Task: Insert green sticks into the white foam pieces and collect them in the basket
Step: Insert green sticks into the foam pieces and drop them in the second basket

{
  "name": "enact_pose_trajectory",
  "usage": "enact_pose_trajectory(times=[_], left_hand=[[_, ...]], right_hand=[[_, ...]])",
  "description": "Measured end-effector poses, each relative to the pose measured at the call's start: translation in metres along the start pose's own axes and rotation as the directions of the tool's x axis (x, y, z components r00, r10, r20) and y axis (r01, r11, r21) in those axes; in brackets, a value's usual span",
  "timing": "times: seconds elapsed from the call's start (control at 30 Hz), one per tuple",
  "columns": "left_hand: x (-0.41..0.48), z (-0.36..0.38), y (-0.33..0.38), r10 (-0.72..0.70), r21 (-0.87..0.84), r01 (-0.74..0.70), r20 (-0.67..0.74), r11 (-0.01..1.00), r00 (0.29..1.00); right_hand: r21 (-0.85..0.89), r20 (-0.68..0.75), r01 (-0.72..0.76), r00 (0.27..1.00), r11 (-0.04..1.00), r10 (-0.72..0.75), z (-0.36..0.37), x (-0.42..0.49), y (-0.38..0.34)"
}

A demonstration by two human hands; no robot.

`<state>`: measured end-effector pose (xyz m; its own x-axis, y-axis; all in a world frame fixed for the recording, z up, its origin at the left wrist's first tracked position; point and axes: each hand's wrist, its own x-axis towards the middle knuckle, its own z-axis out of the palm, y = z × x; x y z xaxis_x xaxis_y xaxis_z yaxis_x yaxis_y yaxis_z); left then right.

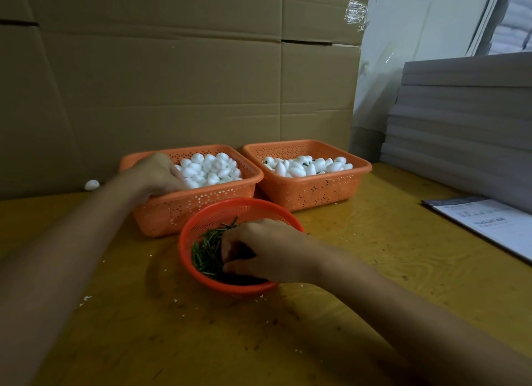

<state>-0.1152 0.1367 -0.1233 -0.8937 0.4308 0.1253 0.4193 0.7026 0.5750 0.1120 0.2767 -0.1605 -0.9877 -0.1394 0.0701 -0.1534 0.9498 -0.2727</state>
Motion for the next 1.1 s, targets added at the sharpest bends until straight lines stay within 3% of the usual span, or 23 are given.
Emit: enact_pose_trajectory(times=[0.13,0.3,0.57,0.9,1.0,1.1], left_hand=[[-0.008,0.004,0.001,0.144,-0.222,-0.188,-0.199,0.957,0.969],[-0.065,0.015,0.017,0.252,-0.427,-0.492,-0.505,0.759,0.826],[-0.161,0.061,0.001,0.225,-0.702,-0.483,-0.434,0.523,0.873],[-0.178,0.072,-0.009,0.347,-0.609,-0.577,-0.463,0.544,0.815],[-0.177,0.073,-0.010,0.355,-0.611,-0.593,-0.476,0.525,0.805],[-0.176,0.072,-0.012,0.338,-0.640,-0.589,-0.482,0.493,0.808]], right_hand=[[-0.011,-0.030,0.026,0.999,1.000,-0.026,-0.001,-0.002,0.000],[-0.020,-0.146,0.068,0.987,0.997,-0.070,0.001,-0.004,0.001],[0.184,-0.423,0.057,0.906,0.981,0.027,0.002,-0.001,0.007],[0.313,-0.516,0.168,0.856,0.935,0.019,0.010,-0.003,-0.002],[0.273,-0.566,0.172,0.824,0.947,0.014,0.011,-0.001,-0.003],[0.352,-0.585,0.187,0.809,0.917,0.059,0.012,-0.001,-0.002]])
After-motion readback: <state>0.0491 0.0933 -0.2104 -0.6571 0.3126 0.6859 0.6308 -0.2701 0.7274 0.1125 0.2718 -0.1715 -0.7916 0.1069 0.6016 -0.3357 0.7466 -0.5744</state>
